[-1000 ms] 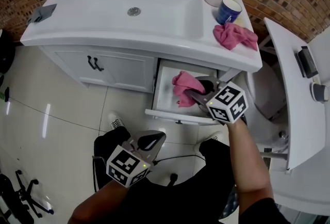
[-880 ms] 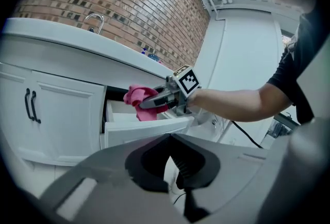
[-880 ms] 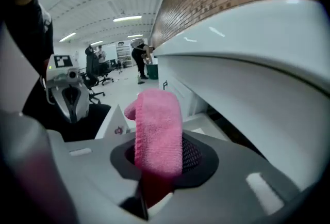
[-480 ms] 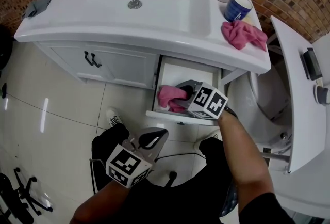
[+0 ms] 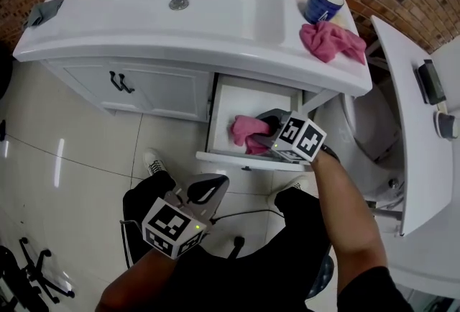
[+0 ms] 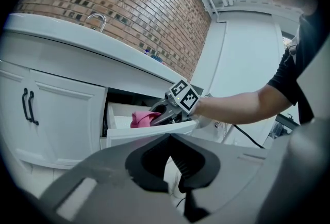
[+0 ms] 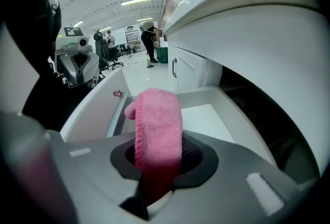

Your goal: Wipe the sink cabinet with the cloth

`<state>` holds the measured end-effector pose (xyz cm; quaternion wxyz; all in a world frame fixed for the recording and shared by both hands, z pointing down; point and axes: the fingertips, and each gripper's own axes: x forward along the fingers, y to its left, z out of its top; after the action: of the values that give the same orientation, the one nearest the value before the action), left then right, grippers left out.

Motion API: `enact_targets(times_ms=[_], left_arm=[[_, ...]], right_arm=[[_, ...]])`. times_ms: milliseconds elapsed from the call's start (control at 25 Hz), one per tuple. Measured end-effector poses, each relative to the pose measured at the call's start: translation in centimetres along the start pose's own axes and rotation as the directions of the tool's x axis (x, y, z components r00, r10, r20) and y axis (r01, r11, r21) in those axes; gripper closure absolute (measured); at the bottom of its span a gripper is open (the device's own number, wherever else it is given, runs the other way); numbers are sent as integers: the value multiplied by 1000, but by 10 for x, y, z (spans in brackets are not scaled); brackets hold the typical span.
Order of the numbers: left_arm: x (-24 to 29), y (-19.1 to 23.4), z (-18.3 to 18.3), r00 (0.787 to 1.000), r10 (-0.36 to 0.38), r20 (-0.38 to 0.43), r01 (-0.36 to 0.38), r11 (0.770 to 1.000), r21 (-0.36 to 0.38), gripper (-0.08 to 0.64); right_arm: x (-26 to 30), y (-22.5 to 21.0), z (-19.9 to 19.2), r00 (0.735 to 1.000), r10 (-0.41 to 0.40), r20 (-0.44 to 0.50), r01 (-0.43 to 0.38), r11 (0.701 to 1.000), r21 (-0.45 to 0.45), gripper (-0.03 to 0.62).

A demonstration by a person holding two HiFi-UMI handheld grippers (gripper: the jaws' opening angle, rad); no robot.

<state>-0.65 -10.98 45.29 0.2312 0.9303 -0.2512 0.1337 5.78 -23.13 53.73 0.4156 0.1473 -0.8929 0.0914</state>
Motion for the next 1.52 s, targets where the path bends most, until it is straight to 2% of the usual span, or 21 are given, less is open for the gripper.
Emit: enact_targets(times_ms=[480,1080,1200,1320,1520], left_arm=[[-4,-2,0,1000,11,-6,-11,1000,11,555],[0,-9,8,1000,3,8,-3,1000,23,555],[0,-7,7,1000,4,8,-5,1000,22,555],[-2,-4,4,1000,9,0,-9,1000,11,555],[-6,0,2,1000,21,-2,-21,1000,2,555]], right_arm=[[-49,-17,-60,992,-81,-102,87,995,52,497],[-60,-20,-69,990,-97,-99,106,990,88,497],[-62,-19,-54,992,-106,-61,112,988,105,497],[-58,-25,-15,988,-154,33,149,982,119,497],[-25,-52,40,938,-319,135,304,945,116,497]])
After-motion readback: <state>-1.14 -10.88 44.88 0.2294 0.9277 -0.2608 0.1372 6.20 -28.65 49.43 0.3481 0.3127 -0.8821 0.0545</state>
